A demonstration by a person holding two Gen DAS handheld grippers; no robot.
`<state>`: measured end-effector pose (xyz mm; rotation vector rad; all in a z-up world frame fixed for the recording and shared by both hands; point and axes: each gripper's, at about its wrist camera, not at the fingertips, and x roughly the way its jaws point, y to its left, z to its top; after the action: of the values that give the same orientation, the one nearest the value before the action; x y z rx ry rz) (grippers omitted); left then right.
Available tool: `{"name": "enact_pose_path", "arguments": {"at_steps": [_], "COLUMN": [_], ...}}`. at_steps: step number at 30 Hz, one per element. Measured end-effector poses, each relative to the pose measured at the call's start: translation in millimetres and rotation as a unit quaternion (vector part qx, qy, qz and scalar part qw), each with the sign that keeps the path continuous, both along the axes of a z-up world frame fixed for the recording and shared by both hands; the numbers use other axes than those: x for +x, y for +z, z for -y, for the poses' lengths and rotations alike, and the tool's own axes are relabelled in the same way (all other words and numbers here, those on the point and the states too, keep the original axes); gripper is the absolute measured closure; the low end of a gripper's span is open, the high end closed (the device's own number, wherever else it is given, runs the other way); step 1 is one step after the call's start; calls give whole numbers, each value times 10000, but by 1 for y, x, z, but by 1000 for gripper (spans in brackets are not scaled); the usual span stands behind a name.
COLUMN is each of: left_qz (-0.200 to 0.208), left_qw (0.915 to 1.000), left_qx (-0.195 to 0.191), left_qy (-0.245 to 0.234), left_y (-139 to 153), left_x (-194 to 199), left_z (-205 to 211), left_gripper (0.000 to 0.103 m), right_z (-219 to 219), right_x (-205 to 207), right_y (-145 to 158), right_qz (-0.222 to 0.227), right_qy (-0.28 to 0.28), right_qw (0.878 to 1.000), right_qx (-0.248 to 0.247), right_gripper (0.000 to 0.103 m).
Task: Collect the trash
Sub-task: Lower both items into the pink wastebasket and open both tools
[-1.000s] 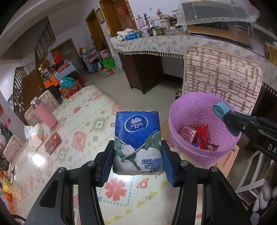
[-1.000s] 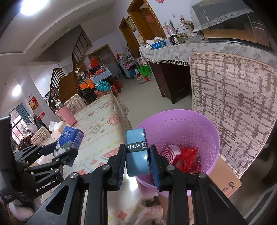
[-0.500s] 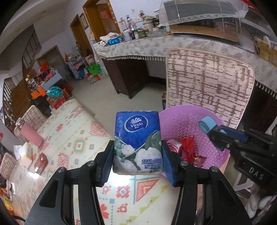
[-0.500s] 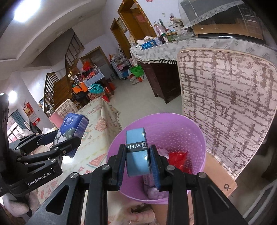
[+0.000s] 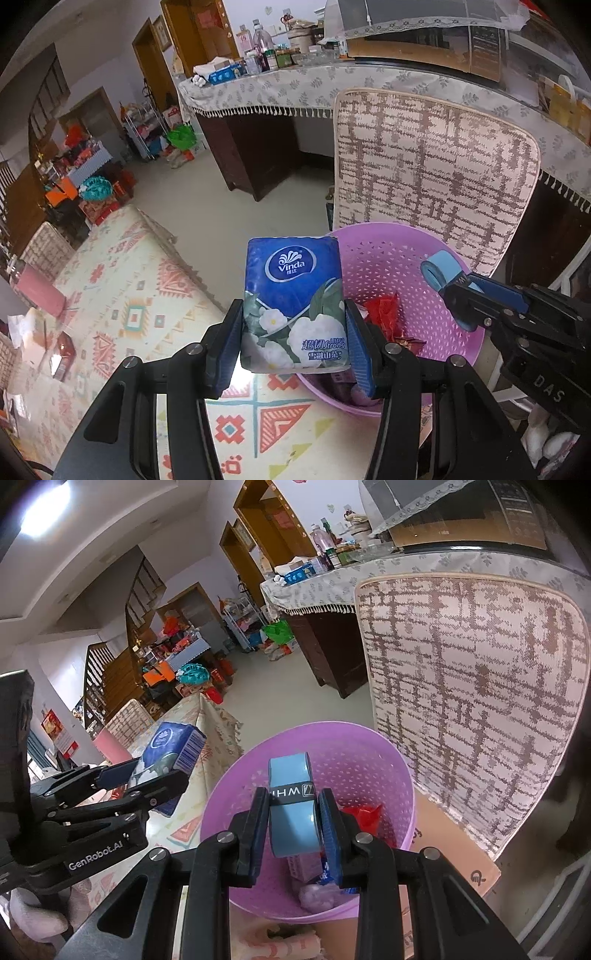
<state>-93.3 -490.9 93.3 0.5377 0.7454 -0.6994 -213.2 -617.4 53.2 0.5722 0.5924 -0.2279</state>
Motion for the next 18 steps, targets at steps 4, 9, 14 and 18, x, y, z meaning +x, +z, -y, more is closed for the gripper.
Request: {"name": "enact_pose_path", "arguments": {"at_steps": [4, 9, 14, 18], "left_qz": [-142, -269, -285, -323], "left_qw": [9999, 9993, 9981, 9960], "left_qx": [-32, -240, -529, -756], "left_qy": [33, 64, 123, 350], "left_y": [-3, 0, 10, 18], "left_x": [3, 4, -5, -11], "left_z": [1, -6, -27, -59], "left_gripper": [52, 52, 52, 52], "right_z": [3, 4, -6, -21], "right_x": [-3, -5, -10, -11], "right_y": [-3, -3, -1, -1], "right_qz": [3, -23, 46, 79], "right_qy": [-29, -41, 45, 197], "right_qw": [10000, 10000, 9999, 9996], "right_qx": [60, 77, 138, 177], "right_gripper": [73, 73, 73, 73]}}
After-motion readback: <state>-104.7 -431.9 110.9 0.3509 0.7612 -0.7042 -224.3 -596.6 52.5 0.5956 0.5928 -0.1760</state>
